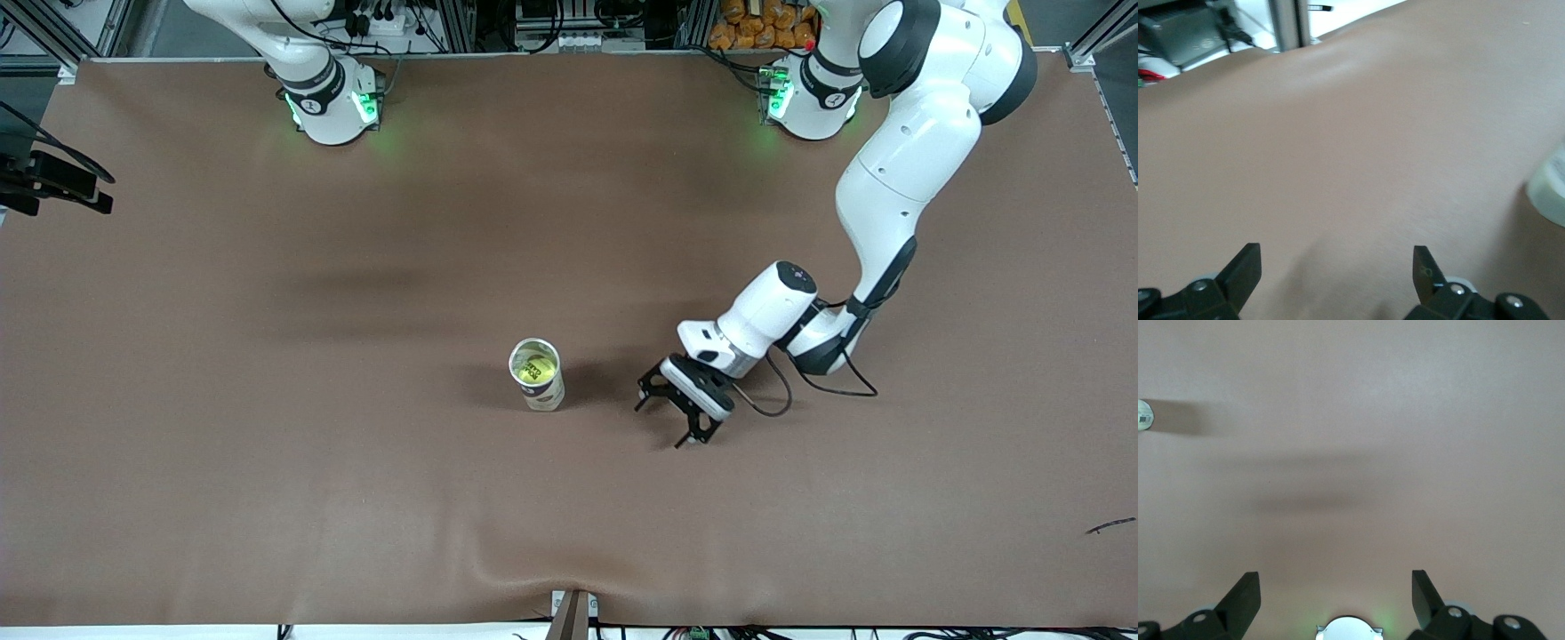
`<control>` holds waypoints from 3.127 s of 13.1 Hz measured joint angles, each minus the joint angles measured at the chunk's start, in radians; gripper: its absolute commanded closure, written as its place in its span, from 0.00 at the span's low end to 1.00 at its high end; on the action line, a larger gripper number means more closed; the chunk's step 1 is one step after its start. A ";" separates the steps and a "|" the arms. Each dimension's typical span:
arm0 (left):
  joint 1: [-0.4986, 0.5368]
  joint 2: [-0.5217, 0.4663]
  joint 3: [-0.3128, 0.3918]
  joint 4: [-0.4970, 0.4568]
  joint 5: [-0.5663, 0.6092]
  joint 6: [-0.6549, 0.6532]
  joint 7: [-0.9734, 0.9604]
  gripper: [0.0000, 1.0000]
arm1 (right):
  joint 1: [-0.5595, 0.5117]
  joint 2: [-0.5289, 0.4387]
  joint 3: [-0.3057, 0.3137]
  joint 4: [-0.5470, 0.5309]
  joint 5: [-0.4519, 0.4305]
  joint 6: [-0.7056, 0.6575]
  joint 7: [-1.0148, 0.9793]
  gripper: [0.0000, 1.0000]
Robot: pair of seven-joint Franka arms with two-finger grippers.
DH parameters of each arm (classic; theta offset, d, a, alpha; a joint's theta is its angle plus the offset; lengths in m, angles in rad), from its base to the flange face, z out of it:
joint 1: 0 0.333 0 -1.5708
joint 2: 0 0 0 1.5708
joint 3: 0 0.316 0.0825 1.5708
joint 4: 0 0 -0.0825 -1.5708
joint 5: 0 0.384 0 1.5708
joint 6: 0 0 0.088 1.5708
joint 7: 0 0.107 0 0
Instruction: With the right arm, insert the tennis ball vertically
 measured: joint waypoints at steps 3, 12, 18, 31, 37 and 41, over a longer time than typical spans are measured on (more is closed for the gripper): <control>0.003 -0.004 -0.001 0.047 -0.068 -0.065 -0.015 0.00 | 0.015 0.000 0.005 0.002 -0.026 0.003 -0.001 0.00; 0.201 -0.263 -0.223 0.102 -0.221 -0.804 -0.019 0.00 | 0.037 0.003 0.005 0.006 -0.030 0.004 0.004 0.00; 0.320 -0.454 -0.309 0.141 -0.442 -1.220 -0.020 0.00 | 0.036 0.003 0.001 0.012 -0.032 0.004 0.005 0.00; 0.460 -0.714 -0.221 0.283 -0.630 -1.704 -0.016 0.00 | 0.036 0.013 -0.007 0.037 -0.037 0.003 0.005 0.00; 0.152 -0.845 0.218 0.273 -0.711 -1.862 0.115 0.00 | 0.032 0.014 -0.008 0.038 -0.037 0.005 0.005 0.00; 0.027 -0.944 0.398 0.174 -0.750 -1.872 0.161 0.00 | 0.032 0.015 -0.007 0.038 -0.037 0.010 0.005 0.00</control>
